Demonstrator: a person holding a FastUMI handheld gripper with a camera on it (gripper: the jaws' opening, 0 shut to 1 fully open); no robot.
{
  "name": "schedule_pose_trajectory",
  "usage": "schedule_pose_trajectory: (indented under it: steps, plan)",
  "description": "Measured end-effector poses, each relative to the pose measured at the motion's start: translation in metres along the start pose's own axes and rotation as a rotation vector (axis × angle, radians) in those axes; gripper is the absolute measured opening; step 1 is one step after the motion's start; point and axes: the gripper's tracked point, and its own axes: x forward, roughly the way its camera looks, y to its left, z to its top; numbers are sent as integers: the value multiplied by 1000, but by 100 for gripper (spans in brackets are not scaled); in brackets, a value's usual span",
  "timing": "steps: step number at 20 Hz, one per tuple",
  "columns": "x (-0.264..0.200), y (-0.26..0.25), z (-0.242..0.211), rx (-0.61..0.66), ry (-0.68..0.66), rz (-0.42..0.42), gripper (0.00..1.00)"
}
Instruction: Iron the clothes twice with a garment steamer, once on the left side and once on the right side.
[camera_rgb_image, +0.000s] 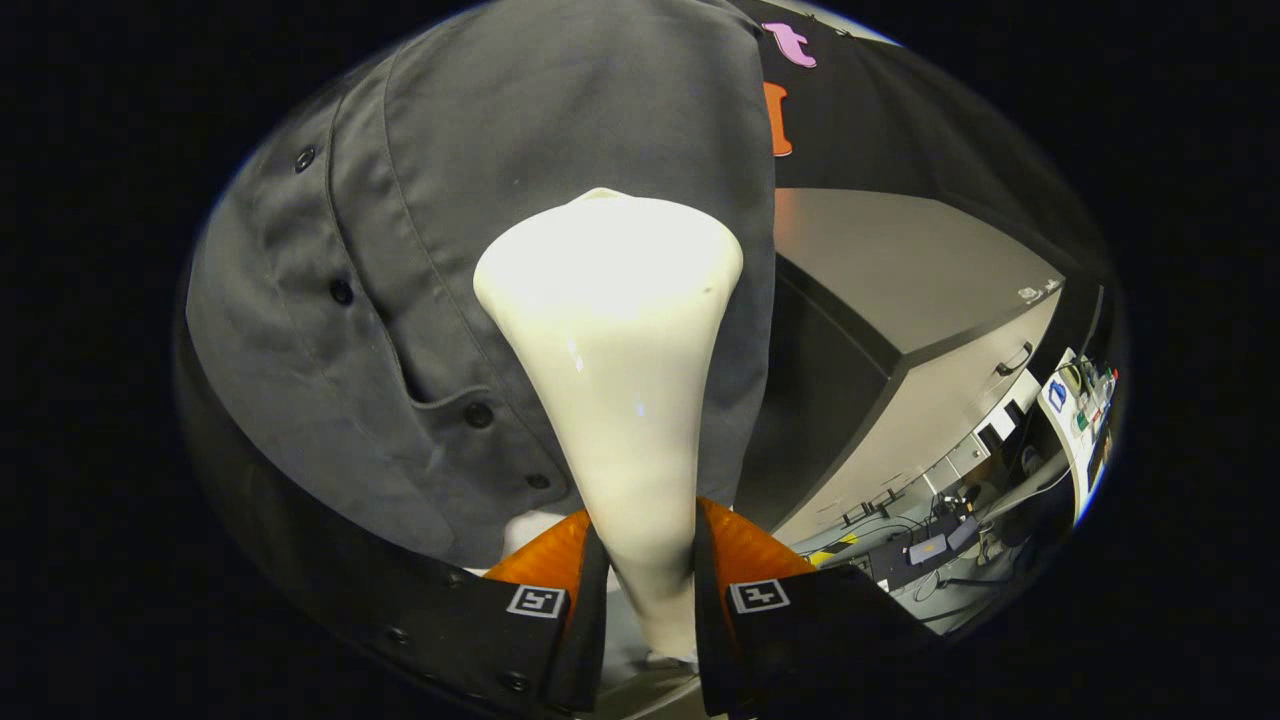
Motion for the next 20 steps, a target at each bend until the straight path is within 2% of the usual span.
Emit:
schedule_pose_trajectory:
  steps: [15,20]
  plan:
    - [29,-23,-70,-37,130,-34,46]
    - [8,-24,-61,-16,113,-18,46]
